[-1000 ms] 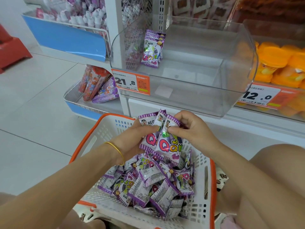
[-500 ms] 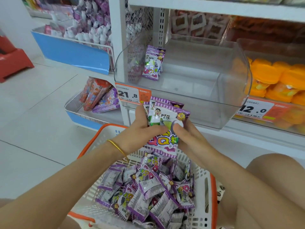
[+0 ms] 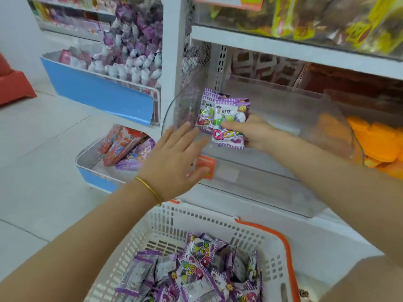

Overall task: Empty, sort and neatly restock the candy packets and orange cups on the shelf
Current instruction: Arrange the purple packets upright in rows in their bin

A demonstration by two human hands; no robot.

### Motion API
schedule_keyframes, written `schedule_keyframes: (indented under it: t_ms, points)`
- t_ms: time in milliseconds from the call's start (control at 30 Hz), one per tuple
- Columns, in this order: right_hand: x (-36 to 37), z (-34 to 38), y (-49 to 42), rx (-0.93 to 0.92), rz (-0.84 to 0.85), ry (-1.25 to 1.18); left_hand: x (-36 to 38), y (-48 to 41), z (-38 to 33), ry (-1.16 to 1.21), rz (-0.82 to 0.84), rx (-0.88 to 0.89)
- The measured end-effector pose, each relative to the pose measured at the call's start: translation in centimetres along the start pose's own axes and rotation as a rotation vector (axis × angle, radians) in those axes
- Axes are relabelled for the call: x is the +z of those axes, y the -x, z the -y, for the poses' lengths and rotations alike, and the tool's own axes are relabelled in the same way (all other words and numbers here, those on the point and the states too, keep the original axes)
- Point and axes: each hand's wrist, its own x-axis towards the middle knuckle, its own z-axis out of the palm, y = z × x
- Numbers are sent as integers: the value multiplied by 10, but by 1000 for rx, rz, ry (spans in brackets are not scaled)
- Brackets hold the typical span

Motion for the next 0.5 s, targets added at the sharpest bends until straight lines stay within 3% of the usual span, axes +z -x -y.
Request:
schedule_keyframes:
  t_ms: [100, 200, 300, 500]
  points:
    - [24, -17, -57, -101, -95, 113, 2, 1, 4, 26, -10, 16]
    - [44, -21, -76, -208, -234, 408, 2, 1, 4, 56, -11, 13]
    - [53, -21, -63, -108, -311, 674, 1, 1, 5, 99, 13, 0]
    - [61, -25, -80, -8, -322, 460, 2, 2, 6, 99, -29, 14]
